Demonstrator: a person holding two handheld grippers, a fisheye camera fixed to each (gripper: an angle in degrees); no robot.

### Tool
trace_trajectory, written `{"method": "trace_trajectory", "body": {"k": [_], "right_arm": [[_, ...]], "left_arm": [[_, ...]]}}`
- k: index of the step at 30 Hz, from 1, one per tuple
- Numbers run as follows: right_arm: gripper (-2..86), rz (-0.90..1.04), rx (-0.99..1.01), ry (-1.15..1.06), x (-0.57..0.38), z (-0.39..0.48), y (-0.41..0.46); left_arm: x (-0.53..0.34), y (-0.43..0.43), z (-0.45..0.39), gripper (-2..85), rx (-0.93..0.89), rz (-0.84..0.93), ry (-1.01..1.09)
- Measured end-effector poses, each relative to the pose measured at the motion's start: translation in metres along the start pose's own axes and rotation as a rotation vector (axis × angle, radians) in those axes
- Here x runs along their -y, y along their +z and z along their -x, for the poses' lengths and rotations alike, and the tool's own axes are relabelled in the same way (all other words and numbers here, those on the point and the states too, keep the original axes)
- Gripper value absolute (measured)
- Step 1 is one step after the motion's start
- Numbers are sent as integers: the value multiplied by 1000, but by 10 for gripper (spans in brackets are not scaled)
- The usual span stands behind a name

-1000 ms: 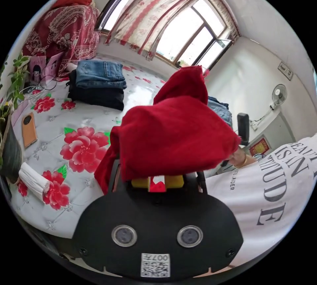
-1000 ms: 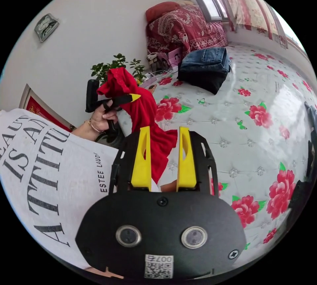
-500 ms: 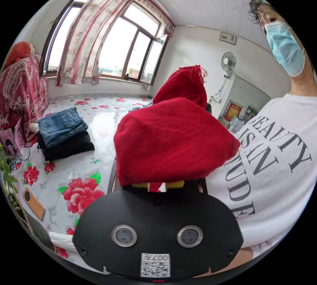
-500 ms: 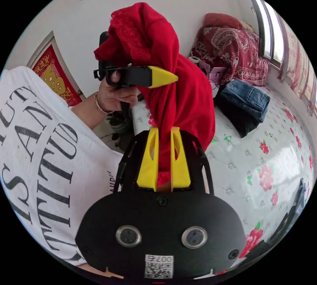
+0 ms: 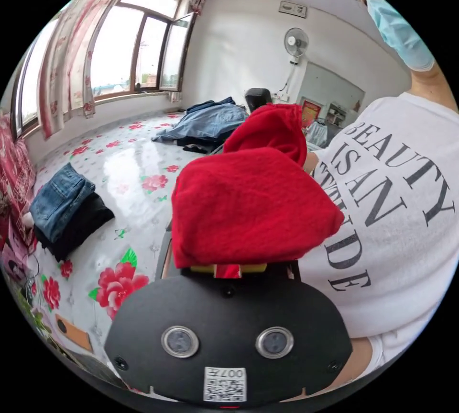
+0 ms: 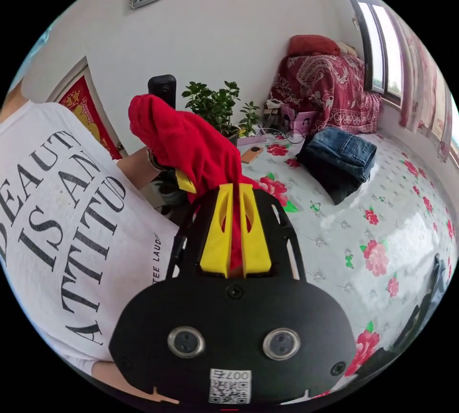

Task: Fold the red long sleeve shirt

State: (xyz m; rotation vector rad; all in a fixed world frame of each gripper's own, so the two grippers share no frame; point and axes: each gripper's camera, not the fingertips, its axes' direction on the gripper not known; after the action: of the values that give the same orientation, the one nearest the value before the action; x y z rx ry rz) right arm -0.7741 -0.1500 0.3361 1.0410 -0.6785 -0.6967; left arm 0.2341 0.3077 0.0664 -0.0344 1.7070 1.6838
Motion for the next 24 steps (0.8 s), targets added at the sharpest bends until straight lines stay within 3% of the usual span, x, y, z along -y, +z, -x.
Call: {"method": "trace_trajectory", "body": {"k": [8, 12, 18, 24], "right_arm": [[21, -156, -123, 173, -21, -31, -38], [53, -248, 47, 155, -20, -35, -44], [29, -130, 144, 84, -10, -30, 10], [6, -203, 13, 50, -8, -30, -18]], "left_arm": [[-17, -12, 11, 39, 43, -164, -198], [-5, 11, 12, 40, 87, -105, -224], [9, 46, 10, 48, -24, -77, -183], [-4, 2, 28, 91, 224, -209, -248]]}}
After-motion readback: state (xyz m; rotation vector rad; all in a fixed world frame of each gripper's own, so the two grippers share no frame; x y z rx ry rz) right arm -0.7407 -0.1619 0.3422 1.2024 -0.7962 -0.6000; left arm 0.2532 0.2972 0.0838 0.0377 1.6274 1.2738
